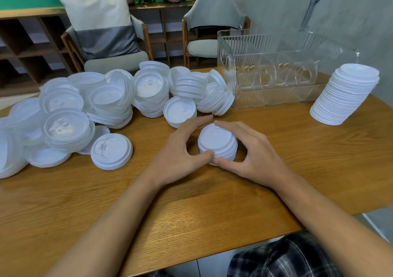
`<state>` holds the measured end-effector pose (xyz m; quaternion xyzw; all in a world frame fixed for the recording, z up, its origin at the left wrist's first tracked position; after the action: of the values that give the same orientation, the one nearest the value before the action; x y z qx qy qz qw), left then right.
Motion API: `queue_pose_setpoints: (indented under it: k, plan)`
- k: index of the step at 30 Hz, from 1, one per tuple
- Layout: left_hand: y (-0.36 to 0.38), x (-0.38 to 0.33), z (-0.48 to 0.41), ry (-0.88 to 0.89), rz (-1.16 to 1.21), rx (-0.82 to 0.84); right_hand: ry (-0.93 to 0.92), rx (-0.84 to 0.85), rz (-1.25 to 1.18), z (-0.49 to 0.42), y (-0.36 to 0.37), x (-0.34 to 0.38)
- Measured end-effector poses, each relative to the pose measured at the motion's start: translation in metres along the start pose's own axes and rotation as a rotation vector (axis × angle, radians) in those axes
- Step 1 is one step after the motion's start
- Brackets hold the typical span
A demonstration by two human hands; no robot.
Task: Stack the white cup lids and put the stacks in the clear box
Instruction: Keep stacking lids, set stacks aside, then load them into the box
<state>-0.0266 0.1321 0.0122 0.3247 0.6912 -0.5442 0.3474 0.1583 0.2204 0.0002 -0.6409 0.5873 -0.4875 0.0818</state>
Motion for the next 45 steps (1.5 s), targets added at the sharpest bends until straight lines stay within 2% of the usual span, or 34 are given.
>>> queue_pose_setpoints:
  k: [3, 7, 13, 17, 21, 24, 40, 43, 45]
  plan:
    - [-0.005, 0.001, -0.001, -0.029, 0.108, -0.018, 0.030, 0.016, 0.002, 0.000, -0.001, 0.000]
    - [-0.001, -0.001, -0.001, -0.014, 0.006, -0.071, 0.069, 0.033, -0.023, 0.000, 0.000, -0.002]
    - [0.002, 0.004, -0.002, -0.083, 0.009, -0.205, 0.070, 0.021, -0.010, 0.000, 0.000, -0.001]
    - [0.008, 0.004, -0.002, -0.096, -0.008, -0.176, 0.079, 0.031, -0.003, -0.001, 0.000, -0.003]
    - [0.004, 0.003, -0.002, -0.049, 0.088, -0.115, 0.077, 0.021, 0.008, -0.001, 0.000, -0.002]
    - [0.004, 0.002, -0.003, -0.035, 0.097, -0.141, 0.092, 0.038, -0.007, -0.001, -0.001, -0.001]
    - [0.002, 0.005, 0.001, 0.003, -0.143, -0.145, 0.117, 0.045, -0.046, -0.001, -0.002, -0.001]
    - [-0.009, 0.001, 0.001, 0.074, -0.179, -0.279, 0.125, 0.033, -0.032, -0.001, -0.002, -0.001]
    - [-0.019, 0.006, -0.002, 0.119, -0.309, -0.410, 0.131, 0.035, -0.029, -0.001, -0.002, 0.000]
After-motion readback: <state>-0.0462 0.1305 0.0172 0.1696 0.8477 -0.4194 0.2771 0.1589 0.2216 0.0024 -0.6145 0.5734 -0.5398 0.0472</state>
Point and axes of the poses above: each hand's wrist, its own z-axis away from the middle knuckle, its own y-axis out of the palm, x = y × z, the point moved 3 cm from there along -z, towards the middle knuckle, and after that the axes turned 6 degrees about -y, right-handed, at the moved point
